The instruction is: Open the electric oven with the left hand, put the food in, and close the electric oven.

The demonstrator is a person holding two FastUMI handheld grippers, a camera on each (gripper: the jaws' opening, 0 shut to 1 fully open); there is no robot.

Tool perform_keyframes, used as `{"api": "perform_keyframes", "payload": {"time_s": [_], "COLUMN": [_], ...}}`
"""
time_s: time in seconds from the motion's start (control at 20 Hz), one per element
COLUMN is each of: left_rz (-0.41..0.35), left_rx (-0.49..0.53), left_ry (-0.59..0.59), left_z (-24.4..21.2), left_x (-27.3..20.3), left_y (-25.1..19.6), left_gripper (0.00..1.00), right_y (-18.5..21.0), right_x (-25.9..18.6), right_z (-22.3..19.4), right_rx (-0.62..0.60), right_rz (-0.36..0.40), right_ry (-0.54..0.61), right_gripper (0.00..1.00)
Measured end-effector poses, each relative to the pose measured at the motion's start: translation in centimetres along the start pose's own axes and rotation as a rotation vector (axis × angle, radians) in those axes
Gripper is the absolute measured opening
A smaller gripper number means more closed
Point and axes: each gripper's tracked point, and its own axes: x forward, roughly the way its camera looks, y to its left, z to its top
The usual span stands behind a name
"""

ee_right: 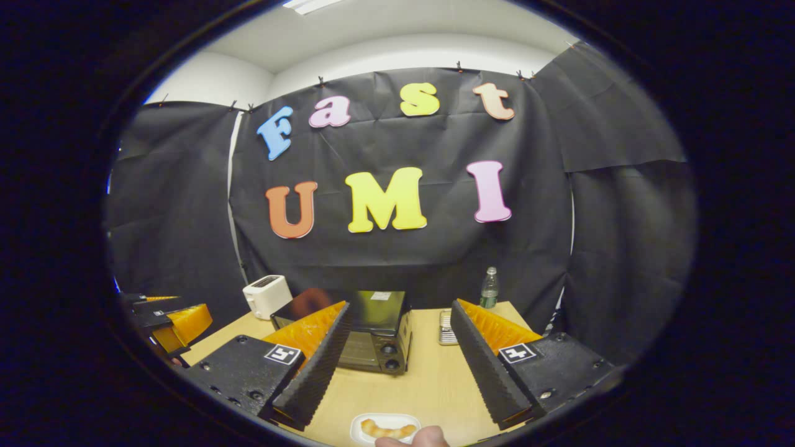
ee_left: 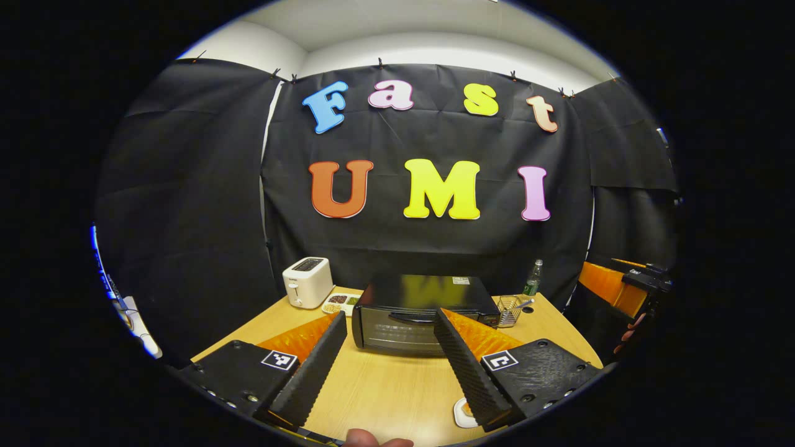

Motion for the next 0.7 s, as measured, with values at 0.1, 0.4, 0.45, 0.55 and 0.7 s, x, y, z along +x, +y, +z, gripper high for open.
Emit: {"api": "perform_keyframes", "payload": {"time_s": [0.1, 0.4, 0.45, 0.55, 0.7], "left_rz": [-0.003, -0.033, -0.042, -0.068, -0.143], "left_rx": [-0.002, 0.0, 0.009, 0.021, 0.05], "left_ry": [0.008, 0.076, 0.1, 0.122, 0.195], "left_z": [-0.9, -3.0, -3.6, -4.5, -7.4], "left_x": [1.8, 10.1, 11.7, 14.6, 18.7], "left_y": [-1.0, -2.2, -2.2, -2.4, -3.8], "left_gripper": [0.92, 0.93, 0.93, 0.93, 0.93], "right_y": [-1.8, -4.0, -4.4, -4.5, -6.2], "right_x": [0.6, 0.8, 0.6, 0.4, -0.1], "right_z": [-1.0, -3.3, -3.7, -4.5, -5.5], "right_rx": [0.008, -0.052, -0.047, -0.017, -0.013], "right_rz": [-0.025, -0.071, -0.09, -0.104, -0.153], "right_ry": [-0.006, 0.037, 0.047, 0.06, 0.088], "right_gripper": [0.99, 0.97, 1.0, 1.0, 0.97]}}
